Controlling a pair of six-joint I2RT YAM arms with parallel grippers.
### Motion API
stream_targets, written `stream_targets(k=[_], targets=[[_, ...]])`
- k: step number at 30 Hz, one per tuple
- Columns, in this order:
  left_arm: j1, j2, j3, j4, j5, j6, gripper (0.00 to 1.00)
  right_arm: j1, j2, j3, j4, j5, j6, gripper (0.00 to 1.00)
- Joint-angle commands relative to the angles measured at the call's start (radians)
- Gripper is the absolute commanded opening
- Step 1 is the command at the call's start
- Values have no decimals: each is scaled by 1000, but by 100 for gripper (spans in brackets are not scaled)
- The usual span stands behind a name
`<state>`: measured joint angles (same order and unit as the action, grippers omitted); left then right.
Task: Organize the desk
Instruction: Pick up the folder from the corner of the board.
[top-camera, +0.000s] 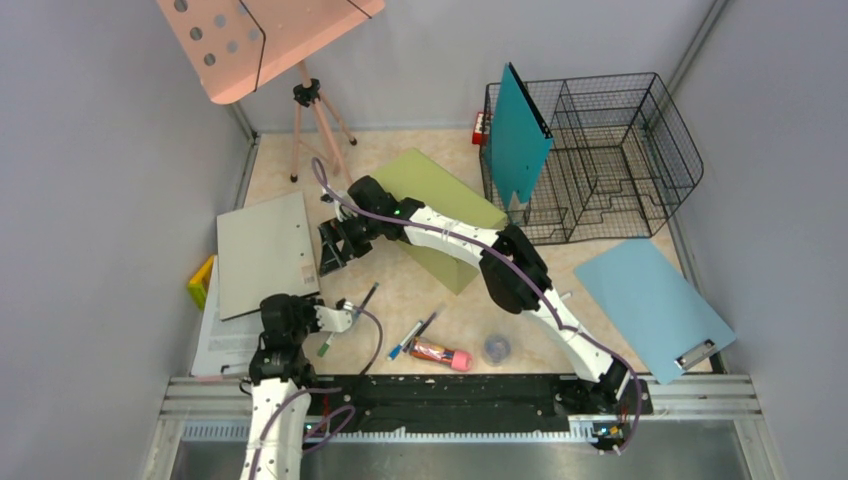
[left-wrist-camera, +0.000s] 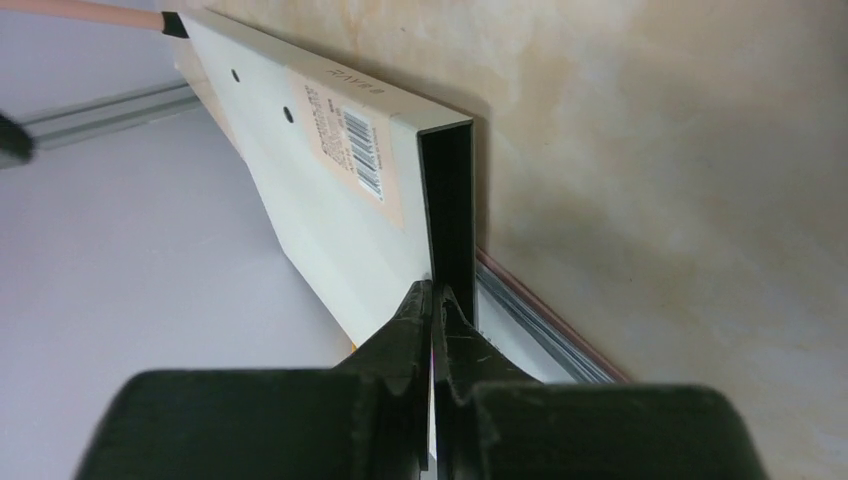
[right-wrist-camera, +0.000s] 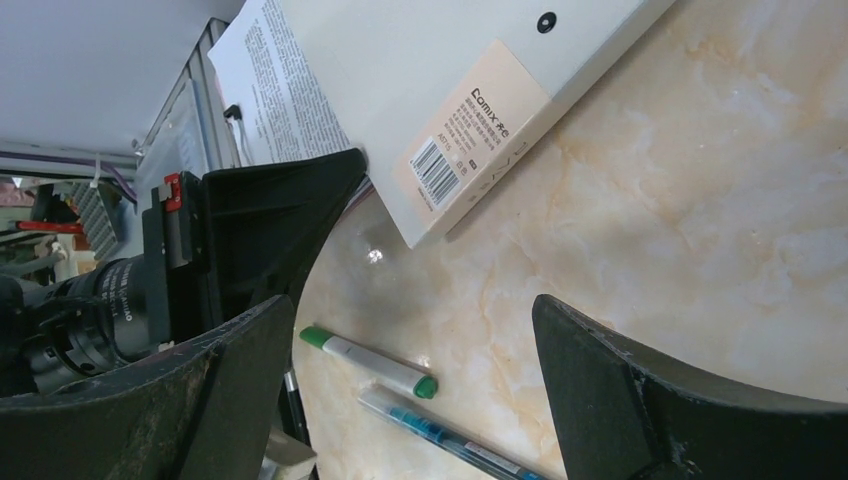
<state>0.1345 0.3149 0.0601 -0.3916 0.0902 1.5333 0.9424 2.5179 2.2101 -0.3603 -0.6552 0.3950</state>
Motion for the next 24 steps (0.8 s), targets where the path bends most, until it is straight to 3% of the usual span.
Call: stream_targets(k=[1, 13, 24], targets=[[-3, -61, 33, -166, 93, -78, 0, -42, 26, -18, 7, -35, 6, 88], [-3, -122, 192, -319, 170, -197, 0, -43, 16, -16, 4, -35, 12, 88], [-2, -195, 243, -377, 190, -203, 0, -45, 0, -91, 83, -56, 179, 88]])
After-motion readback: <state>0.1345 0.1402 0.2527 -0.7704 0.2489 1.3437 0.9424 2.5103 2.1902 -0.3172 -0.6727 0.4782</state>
